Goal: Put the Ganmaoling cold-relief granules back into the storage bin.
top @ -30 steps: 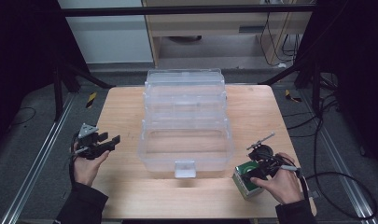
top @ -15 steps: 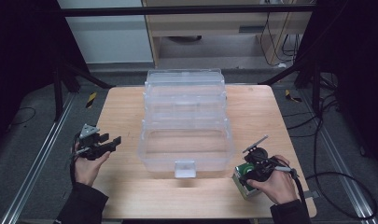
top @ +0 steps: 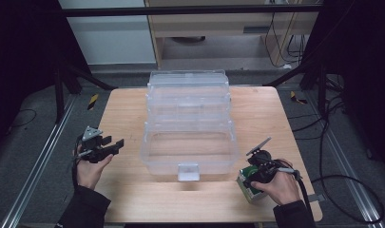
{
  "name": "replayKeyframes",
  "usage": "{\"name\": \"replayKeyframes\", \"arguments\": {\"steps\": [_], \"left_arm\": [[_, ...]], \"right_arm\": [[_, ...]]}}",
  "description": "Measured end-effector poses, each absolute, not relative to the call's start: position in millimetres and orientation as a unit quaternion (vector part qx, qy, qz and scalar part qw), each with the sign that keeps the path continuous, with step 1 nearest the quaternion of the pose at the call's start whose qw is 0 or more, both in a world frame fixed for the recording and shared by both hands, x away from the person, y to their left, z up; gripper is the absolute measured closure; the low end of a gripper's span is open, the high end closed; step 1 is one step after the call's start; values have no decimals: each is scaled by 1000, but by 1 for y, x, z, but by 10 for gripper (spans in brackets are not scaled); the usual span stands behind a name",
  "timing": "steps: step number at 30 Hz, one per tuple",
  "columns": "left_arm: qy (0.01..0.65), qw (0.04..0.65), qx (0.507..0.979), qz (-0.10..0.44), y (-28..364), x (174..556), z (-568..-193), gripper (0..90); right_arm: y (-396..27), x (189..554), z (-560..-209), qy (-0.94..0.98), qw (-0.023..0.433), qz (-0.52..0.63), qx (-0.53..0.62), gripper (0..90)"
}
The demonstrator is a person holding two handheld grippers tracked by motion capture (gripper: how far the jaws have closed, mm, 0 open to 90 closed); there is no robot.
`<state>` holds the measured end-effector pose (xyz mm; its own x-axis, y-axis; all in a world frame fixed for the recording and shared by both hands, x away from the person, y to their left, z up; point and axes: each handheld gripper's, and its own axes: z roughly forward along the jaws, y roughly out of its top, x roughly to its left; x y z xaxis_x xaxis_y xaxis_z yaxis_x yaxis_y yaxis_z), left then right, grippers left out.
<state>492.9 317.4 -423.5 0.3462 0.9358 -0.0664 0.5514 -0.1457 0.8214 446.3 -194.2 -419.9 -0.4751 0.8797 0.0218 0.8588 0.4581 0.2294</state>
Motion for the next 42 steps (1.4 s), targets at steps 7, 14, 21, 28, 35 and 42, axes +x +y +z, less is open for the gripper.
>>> {"name": "replayKeyframes", "arguments": {"steps": [7,14,21,28,35,42], "left_arm": [[518,397,719,240,317,493,-424,416],[518,397,719,240,316,493,-424,416],[517,396,720,240,316,493,-424,416],[514,393,724,239,314,493,-424,417],[514,390,726,238,314,494,-425,418],[513,390,727,238,312,494,-426,419]], "right_arm": [[-194,448,-420,849,39,97,518,155],[-193,449,-419,853,39,94,511,170],[-194,449,-415,860,41,100,498,172],[-198,449,-403,861,45,115,493,172],[-205,446,-391,856,58,125,498,173],[-211,446,-380,853,72,131,499,173]]}}
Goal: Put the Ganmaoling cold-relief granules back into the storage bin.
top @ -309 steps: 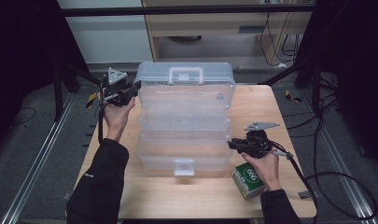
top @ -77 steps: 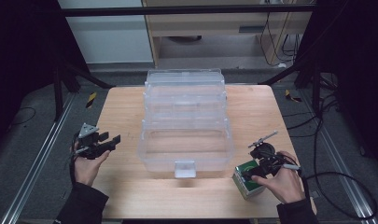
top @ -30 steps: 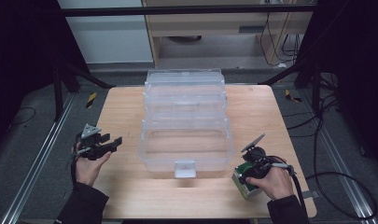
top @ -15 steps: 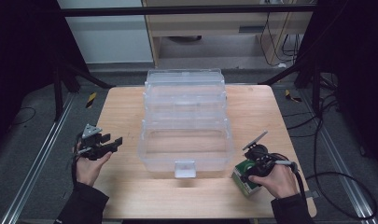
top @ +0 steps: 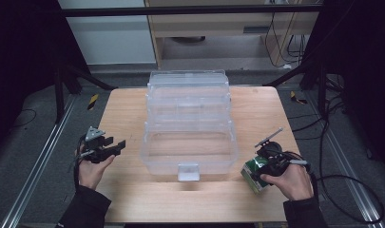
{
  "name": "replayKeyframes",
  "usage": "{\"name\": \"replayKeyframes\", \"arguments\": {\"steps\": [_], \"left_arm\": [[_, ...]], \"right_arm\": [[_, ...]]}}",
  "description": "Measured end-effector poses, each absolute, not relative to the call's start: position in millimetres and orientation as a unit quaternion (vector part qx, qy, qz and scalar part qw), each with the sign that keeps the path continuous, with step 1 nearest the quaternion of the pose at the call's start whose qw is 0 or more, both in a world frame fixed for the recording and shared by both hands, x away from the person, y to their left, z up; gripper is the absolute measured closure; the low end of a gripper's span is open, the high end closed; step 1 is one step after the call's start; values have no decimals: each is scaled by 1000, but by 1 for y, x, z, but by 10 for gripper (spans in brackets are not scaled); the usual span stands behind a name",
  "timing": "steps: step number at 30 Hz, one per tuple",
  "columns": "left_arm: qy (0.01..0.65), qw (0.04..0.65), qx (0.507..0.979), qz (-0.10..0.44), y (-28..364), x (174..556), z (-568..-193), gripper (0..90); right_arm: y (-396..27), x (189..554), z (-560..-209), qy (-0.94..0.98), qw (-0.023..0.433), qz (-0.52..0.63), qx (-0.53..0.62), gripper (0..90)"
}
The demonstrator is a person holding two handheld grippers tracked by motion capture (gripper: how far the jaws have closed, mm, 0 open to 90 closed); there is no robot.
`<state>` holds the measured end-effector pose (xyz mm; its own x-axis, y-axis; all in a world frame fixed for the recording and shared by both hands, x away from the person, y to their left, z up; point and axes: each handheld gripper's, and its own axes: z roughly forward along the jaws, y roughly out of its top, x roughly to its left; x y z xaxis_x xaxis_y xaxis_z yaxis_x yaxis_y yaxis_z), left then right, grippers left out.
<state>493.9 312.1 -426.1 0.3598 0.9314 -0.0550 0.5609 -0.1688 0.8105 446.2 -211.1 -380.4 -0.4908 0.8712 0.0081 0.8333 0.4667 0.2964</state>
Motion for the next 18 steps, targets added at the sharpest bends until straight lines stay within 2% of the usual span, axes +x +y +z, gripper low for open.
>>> {"name": "replayKeyframes", "arguments": {"steps": [18], "left_arm": [[513,387,729,237,312,494,-427,419]], "right_arm": [[-219,455,-331,851,111,157,490,174]]}}
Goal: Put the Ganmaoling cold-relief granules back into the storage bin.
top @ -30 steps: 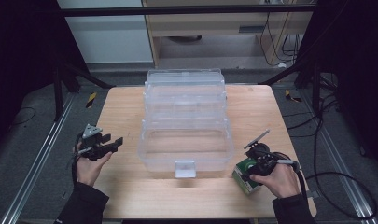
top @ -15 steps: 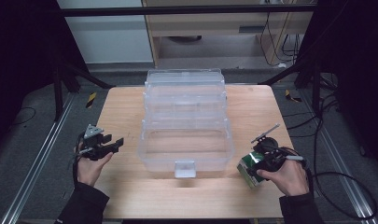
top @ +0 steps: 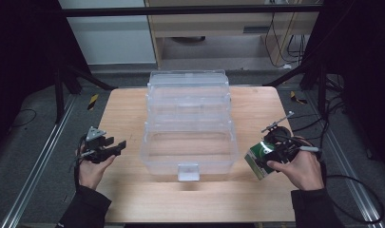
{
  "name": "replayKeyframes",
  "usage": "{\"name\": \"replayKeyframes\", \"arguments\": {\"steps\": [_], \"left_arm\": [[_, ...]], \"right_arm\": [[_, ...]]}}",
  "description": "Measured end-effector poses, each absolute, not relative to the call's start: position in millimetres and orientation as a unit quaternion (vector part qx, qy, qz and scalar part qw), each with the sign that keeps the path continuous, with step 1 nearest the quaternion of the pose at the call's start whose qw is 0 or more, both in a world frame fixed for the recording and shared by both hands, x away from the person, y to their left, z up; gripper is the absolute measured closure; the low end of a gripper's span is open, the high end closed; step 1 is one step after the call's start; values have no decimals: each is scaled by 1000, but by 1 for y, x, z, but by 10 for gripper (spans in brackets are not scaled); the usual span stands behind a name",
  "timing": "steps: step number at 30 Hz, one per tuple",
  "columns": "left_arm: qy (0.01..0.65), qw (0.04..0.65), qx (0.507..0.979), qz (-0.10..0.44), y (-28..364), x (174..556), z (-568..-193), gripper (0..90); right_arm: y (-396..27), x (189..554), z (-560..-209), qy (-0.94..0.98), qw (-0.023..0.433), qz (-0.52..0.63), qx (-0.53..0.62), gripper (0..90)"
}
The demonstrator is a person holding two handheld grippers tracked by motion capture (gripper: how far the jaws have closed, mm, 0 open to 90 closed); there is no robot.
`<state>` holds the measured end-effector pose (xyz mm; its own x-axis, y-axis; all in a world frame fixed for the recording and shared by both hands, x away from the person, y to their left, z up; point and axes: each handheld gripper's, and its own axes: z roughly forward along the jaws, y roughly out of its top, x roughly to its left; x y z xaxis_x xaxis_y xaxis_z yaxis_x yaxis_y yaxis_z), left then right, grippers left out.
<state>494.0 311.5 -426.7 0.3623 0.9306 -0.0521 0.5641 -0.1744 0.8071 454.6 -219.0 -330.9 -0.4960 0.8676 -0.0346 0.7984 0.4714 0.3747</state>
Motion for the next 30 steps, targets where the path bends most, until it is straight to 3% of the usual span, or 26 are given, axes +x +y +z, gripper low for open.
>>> {"name": "replayKeyframes", "arguments": {"steps": [30], "left_arm": [[514,385,730,235,313,496,-428,418]], "right_arm": [[-184,503,-286,901,89,172,387,176]]}}
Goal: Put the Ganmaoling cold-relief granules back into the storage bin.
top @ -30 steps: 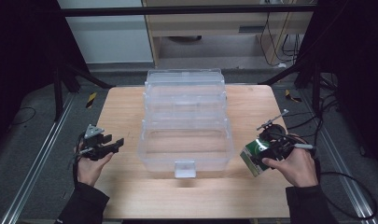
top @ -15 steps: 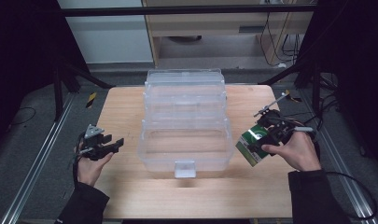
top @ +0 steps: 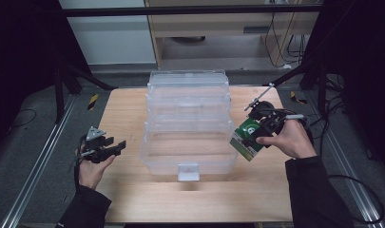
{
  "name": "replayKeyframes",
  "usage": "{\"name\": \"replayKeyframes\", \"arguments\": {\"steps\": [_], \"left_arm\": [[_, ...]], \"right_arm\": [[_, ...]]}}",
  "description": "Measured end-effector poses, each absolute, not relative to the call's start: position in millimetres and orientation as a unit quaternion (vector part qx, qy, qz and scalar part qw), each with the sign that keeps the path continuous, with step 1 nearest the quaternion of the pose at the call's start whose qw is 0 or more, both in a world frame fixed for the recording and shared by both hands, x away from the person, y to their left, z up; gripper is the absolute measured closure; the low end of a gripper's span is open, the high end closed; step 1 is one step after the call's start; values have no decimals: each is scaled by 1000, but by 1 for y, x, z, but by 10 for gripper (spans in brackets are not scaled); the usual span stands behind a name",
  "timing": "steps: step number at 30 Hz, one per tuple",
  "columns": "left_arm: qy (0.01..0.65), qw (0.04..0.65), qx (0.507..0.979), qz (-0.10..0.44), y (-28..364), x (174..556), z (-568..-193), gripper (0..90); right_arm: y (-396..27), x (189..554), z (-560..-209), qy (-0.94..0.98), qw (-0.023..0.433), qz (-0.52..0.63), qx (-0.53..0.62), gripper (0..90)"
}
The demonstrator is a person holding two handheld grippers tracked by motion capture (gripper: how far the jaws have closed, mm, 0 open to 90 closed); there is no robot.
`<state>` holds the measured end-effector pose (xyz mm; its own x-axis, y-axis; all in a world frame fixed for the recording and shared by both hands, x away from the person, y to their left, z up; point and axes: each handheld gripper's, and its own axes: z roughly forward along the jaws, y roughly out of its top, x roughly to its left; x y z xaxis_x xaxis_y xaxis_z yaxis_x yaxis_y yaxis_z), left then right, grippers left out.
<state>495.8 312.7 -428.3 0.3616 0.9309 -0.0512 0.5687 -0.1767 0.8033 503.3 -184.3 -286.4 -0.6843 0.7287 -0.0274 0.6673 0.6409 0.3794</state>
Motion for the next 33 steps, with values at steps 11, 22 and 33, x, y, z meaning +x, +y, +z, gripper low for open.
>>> {"name": "replayKeyframes", "arguments": {"steps": [11,22,33], "left_arm": [[511,383,733,236,311,496,-429,418],[513,381,732,235,312,497,-430,418],[514,379,732,236,313,498,-431,418]], "right_arm": [[-160,517,-276,927,80,191,312,176],[-134,536,-281,949,67,183,249,175],[-118,539,-286,967,40,190,166,175]]}}
